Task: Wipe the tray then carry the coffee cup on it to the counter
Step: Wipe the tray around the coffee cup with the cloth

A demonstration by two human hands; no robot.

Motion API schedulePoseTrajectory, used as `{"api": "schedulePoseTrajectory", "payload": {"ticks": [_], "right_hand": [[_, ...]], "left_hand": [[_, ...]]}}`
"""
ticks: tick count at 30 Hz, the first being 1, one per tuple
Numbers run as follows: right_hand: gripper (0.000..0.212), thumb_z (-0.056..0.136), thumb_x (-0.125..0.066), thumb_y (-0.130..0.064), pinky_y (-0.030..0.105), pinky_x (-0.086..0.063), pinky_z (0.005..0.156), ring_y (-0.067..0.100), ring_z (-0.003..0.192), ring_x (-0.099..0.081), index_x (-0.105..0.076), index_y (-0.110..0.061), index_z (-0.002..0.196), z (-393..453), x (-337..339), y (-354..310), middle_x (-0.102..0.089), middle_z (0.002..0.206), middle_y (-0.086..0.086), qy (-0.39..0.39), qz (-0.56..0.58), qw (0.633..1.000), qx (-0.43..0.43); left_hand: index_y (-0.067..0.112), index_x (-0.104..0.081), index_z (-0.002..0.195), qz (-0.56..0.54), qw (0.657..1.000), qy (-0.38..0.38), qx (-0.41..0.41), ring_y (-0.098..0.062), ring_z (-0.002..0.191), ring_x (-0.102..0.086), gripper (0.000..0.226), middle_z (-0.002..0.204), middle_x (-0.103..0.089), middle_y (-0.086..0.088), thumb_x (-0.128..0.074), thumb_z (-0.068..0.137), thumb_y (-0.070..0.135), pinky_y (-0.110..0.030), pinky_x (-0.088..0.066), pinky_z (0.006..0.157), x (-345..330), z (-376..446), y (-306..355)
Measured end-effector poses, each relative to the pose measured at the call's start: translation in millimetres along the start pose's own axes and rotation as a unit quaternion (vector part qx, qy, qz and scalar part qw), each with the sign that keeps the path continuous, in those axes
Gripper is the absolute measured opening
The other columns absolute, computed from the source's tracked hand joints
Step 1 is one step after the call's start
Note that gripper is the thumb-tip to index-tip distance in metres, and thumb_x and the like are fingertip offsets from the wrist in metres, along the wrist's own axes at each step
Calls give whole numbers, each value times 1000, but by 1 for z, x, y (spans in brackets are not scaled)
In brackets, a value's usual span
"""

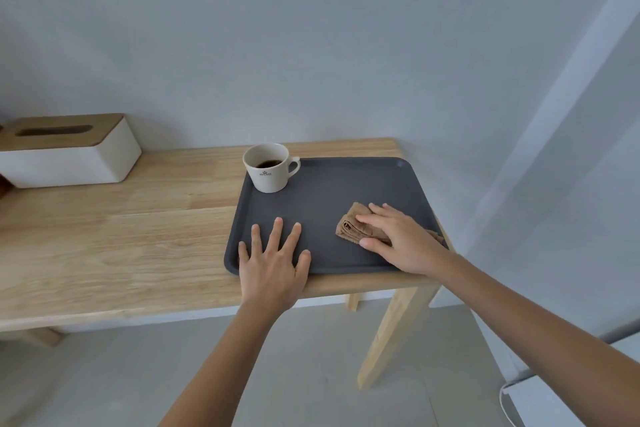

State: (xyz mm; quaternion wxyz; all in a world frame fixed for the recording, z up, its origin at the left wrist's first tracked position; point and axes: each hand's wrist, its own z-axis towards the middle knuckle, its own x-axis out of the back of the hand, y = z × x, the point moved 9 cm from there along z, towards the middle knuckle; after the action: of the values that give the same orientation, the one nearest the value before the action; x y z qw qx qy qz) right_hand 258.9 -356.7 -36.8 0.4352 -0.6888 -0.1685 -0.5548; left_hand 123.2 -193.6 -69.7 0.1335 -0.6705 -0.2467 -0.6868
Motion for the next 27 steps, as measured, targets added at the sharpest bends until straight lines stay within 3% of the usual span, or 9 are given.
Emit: {"api": "schedulePoseTrajectory", "payload": {"ticks": [6, 12, 16, 18, 19, 20, 22, 24, 27], "right_hand": [[36, 88, -59, -44, 40, -39, 100, 26, 119, -38, -58, -37, 123, 16, 5, -25, -44, 129, 5, 72, -95, 993, 23], [15, 83, -69, -32, 20, -39, 74, 9, 91, -56, -59, -21, 86, 11, 41, -8, -60, 91, -8, 101, 112, 988, -15], [4, 80, -66, -19, 41, -54, 83, 14, 81, -66, -66, -23, 82, 2, 65, 20, -71, 81, -4, 118, 228, 962, -97], [13, 80, -61, -12, 49, -55, 87, 20, 82, -69, -67, -23, 81, -1, 77, 25, -72, 79, -1, 125, 260, 952, -104], [16, 80, -60, -10, 50, -55, 87, 22, 83, -69, -67, -24, 79, -2, 85, 23, -72, 79, 1, 133, 264, 950, -100], [17, 80, -60, -9, 50, -55, 87, 22, 83, -69, -68, -24, 78, -4, 95, 20, -72, 79, 1, 144, 268, 948, -95], [6, 75, -69, -15, 47, -56, 83, 21, 77, -66, -68, -21, 74, -8, 116, 14, -72, 78, 4, 165, 292, 938, -83], [19, 63, -81, -29, 41, -52, 72, 19, 70, -61, -67, -19, 73, -12, 135, 4, -69, 74, 7, 174, 285, 941, -60], [28, 62, -85, -17, 37, -47, 68, 18, 63, -55, -62, -21, 78, -11, 155, -15, -62, 61, -1, 160, 235, 958, -21]], "left_hand": [[34, -8, 153, -49, 998, -50, 2, -32, 150, 9, 60, 164, 0, 1, -19, 98, 54, -60, 3, 115, 3, 5, 10], [22, -25, 151, -234, 970, -52, -44, -24, 151, -5, 51, 160, -23, -2, -29, 102, 38, -61, 8, 114, 22, 29, 50], [24, -38, 145, -301, 948, -76, -66, -23, 147, -20, 54, 146, -49, 1, -31, 99, 51, -62, 10, 114, 21, 46, 80], [27, -59, 124, -332, 937, -78, -75, -21, 129, -46, 48, 120, -65, 6, -39, 93, 58, -62, 4, 114, 22, 51, 91], [26, -66, 108, -346, 932, -72, -79, -17, 108, -56, 40, 98, -68, 8, -46, 91, 56, -60, -7, 113, 24, 53, 95], [23, -68, 93, -365, 926, -57, -82, -13, 86, -57, 32, 80, -63, 10, -55, 88, 51, -55, -21, 108, 30, 54, 96], [15, -67, 79, -426, 900, -29, -91, -11, 63, -46, 25, 64, -52, 8, -68, 82, 40, -39, -41, 80, 43, 57, 93], [14, -67, 73, -493, 862, -25, -118, -12, 61, -42, 20, 64, -52, 2, -74, 79, 32, -31, -34, 63, 64, 54, 88], [9, -66, 72, -539, 828, -21, -156, -18, 71, -44, 19, 73, -53, -8, -76, 79, 23, -30, -32, 65, 107, 48, 71]]}}
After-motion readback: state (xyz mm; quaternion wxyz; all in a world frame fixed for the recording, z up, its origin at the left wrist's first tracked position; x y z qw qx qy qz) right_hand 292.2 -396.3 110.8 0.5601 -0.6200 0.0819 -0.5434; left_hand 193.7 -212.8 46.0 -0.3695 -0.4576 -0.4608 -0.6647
